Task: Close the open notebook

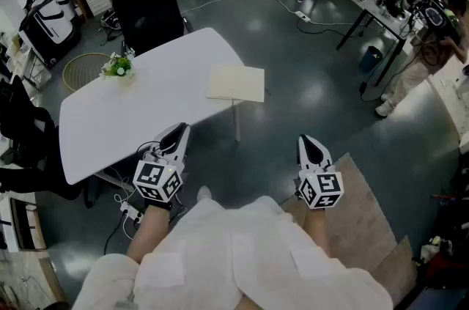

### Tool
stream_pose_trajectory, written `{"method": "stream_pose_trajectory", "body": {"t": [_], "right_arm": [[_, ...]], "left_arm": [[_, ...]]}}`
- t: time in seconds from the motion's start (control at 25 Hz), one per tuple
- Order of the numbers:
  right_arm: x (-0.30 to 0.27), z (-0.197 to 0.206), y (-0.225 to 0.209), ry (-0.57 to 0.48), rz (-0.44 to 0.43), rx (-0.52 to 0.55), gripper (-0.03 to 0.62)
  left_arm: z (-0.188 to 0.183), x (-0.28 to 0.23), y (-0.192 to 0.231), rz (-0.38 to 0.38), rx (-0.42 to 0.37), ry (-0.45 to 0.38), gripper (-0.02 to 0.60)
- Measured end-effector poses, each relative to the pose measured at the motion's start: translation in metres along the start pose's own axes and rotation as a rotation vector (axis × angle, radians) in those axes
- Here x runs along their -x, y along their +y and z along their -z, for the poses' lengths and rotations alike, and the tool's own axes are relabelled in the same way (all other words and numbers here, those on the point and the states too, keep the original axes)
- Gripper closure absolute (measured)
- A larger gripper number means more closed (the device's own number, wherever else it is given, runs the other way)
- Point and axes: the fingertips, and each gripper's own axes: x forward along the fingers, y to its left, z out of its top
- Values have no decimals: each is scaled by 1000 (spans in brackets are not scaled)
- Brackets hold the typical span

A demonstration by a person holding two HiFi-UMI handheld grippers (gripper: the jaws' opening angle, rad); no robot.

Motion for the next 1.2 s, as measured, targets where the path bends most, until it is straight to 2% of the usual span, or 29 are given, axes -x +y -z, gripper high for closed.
{"method": "stream_pose_trajectory", "body": {"t": [0.68, 0.92, 1.2], "right_arm": [[-10, 4, -4, 24, -5, 26, 592], [-10, -5, -11, -19, -26, -25, 591], [-14, 4, -18, 20, -54, -30, 589]], "left_arm": [[1, -11, 6, -2, -6, 18, 551], [-1, -17, 1, -1, -7, 23, 551], [1, -26, -9, 4, -5, 42, 551]]}}
